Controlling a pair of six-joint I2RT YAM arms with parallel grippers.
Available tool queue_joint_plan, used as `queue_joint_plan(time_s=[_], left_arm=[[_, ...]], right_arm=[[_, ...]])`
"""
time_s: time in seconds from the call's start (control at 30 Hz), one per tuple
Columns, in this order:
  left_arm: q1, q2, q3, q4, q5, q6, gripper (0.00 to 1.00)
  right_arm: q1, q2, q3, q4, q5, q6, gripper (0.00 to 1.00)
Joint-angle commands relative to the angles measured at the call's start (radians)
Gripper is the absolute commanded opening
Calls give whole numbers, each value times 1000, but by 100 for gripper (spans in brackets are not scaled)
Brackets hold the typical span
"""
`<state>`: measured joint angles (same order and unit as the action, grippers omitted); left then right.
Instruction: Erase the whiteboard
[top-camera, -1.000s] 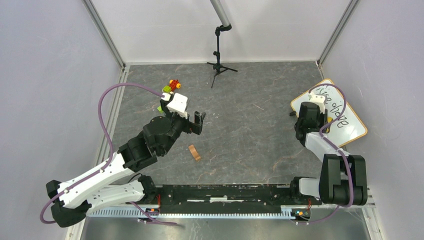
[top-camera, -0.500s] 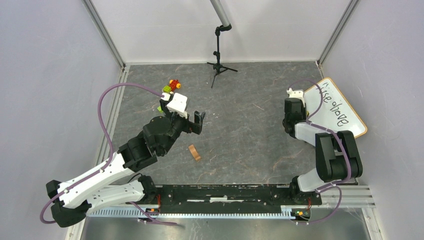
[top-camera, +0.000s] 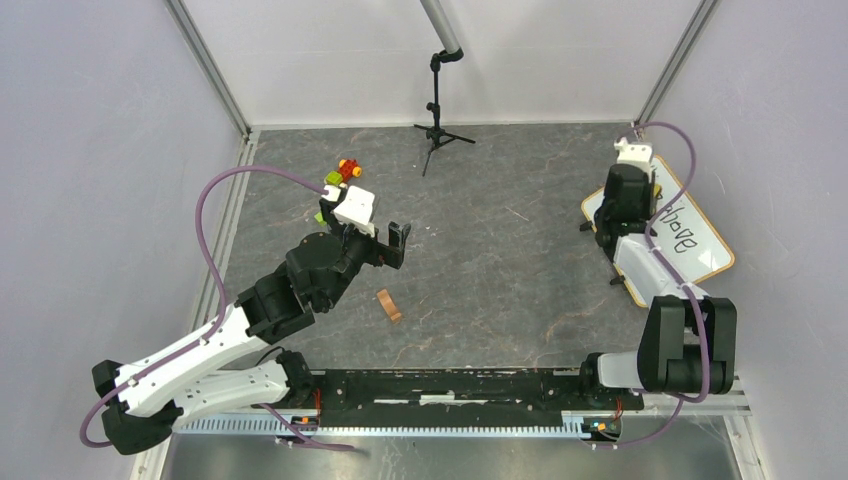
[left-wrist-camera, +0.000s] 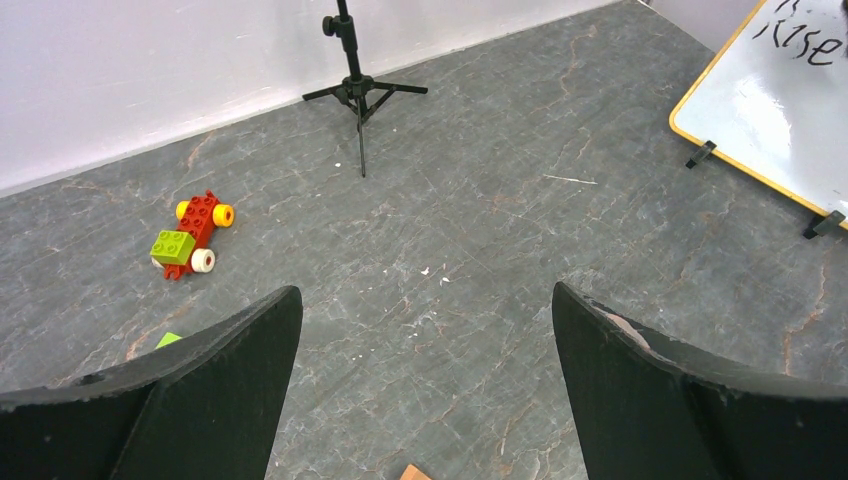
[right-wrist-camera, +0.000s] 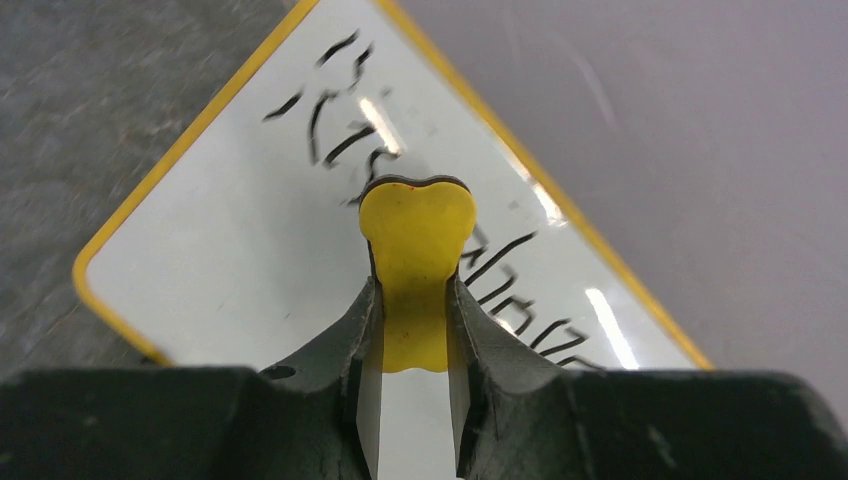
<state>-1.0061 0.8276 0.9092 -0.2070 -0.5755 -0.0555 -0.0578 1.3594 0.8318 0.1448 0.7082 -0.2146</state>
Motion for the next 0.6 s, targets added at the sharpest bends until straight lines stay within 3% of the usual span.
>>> queue_joint_plan(time_s=[0.0, 0.57], left_arm=[[-6, -10, -9, 49, -30, 50, 100], [-6, 2, -11, 52, -32, 54, 100]], right_arm=[[-32, 43, 114, 8, 48, -108, 23], [-108, 183, 172, 1, -35, -148, 22]])
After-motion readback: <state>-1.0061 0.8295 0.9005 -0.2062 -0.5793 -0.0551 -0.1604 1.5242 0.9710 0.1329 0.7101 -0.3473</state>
